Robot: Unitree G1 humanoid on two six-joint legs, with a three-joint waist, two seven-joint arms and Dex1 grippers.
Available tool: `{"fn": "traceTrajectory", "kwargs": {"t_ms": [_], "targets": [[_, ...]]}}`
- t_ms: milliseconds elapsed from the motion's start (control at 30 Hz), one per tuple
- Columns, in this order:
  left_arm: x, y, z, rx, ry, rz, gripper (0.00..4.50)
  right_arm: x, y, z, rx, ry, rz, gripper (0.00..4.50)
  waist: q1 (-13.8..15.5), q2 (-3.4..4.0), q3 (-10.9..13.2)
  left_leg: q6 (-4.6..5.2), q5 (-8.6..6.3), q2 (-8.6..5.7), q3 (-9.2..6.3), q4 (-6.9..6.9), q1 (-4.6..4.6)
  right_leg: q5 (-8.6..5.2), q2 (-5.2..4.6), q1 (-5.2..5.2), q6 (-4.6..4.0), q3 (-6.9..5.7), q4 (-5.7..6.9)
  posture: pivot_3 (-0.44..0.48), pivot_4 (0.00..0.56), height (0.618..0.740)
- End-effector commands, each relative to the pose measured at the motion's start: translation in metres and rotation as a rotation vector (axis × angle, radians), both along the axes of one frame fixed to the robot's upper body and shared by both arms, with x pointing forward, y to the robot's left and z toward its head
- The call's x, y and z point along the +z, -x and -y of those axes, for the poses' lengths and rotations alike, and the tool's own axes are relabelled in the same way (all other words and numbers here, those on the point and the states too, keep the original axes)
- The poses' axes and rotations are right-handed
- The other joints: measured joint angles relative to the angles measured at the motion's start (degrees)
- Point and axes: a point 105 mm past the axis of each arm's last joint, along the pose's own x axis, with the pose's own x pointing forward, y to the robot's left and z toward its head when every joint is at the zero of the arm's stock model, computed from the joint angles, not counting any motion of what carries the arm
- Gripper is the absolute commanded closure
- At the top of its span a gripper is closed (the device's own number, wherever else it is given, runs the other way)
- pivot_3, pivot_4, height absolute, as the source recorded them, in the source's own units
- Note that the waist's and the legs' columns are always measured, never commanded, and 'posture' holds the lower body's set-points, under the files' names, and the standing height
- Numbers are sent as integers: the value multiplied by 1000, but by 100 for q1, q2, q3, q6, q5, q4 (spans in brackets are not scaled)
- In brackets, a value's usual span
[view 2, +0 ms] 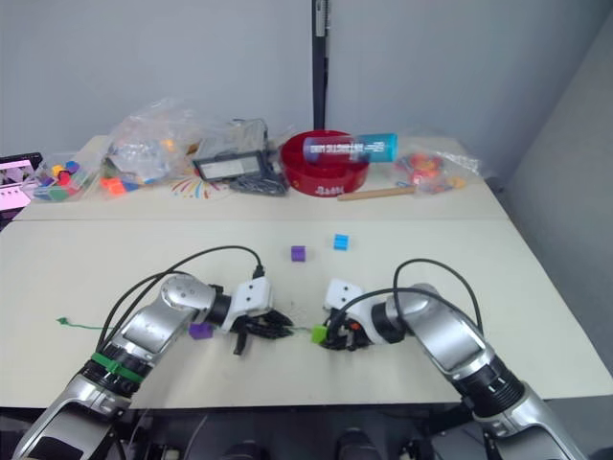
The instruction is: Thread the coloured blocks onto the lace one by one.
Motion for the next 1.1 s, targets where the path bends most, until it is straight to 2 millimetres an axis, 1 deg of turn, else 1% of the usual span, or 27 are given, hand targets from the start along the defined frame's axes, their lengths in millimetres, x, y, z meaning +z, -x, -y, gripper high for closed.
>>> {"fn": "traceTrajectory", "kwargs": {"t_ms": [33, 233, 333, 400, 467, 633, 733, 833, 900, 1000, 1033, 1067, 1100], "targets": [[10, 1, 8, -30, 19, 35, 4454, -7, 7, -1, 13, 7, -36, 3199, 0, 0, 0, 0, 0, 0, 0, 0, 0, 0, 0, 0, 0, 0, 0, 0, 150, 731], [15, 7, 21, -78, 26, 56, 4454, -7, 8, -3, 14, 7, -36, 3199, -1, 0, 0, 0, 0, 0, 0, 0, -1, 0, 0, 0, 0, 0, 0, 0, 150, 731], [15, 8, 27, -88, 26, 62, 4454, -7, 7, -3, 14, 6, -35, 3199, -1, 0, 0, 0, 0, 0, 0, 0, -1, 0, 0, 0, 0, 0, 0, 0, 150, 731], [14, 1, 34, -60, 23, 83, 4454, -7, 7, -5, 16, 4, -33, 3199, -1, 0, 0, 0, 0, 0, 0, 0, 0, 0, 0, 0, 0, 0, 0, 0, 150, 731], [13, 3, 36, -77, 18, 84, 4454, -6, 7, -6, 17, 1, -32, 3199, -11, 0, 0, 0, 0, 0, 0, 0, -1, 0, 1, 0, 0, 0, 0, 0, 150, 731], [11, 7, 35, -87, -3, 78, 4454, -6, 7, -7, 15, -1, -32, 3199, -15, 0, 0, 0, 0, 0, 0, 0, 1, 0, 2, 0, 0, 1, 0, 0, 150, 731], [14, 8, 31, -90, 4, 72, 4454, -6, 6, -7, 14, -2, -32, 3199, -20, 1, 0, 1, 0, 1, 0, 0, 1, 0, 2, 0, 0, 1, 0, 0, 150, 731], [20, 12, 27, -109, 18, 54, 3625, -5, 6, -7, 9, -11, -29, 3199, -23, 1, 0, 0, 0, 1, 0, 0, 1, 0, 2, -1, 0, 1, 1, 0, 150, 731], [23, 13, 25, -113, 19, 54, 2970, 0, 3, -8, -5, -38, -18, 2161, -23, 0, 0, 1, 0, 1, 0, 0, 1, 0, 2, -1, 0, 1, 1, 0, 150, 731], [24, 12, 23, -111, 4, 75, 2010, 7, 5, -6, -6, -61, -16, 1212, -19, 0, 0, 1, 0, 1, 0, 0, 1, 0, 3, -1, 0, 2, 1, 0, 150, 731], [24, 12, 23, -113, -1, 80, 1583, 10, 6, -4, -8, -65, -14, 749, -14, 0, 0, 0, 0, 1, 0, 0, -1, 0, 2, -1, 0, 1, 0, 0, 150, 731], [25, 12, 25, -115, 2, 88, 1322, 12, 7, 0, -14, -69, -2, 497, -8, 0, 0, 0, 0, 0, 0, 0, -1, 0, 2, -1, 0, 1, 0, 0, 150, 731], [26, 11, 26, -116, 5, 92, 1310, 14, 8, 3, -18, -71, 6, 162, -1, 1, 1, 0, 0, -1, 0, 0, -3, 0, 0, -1, 0, 1, 0, 0, 150, 731]]}}
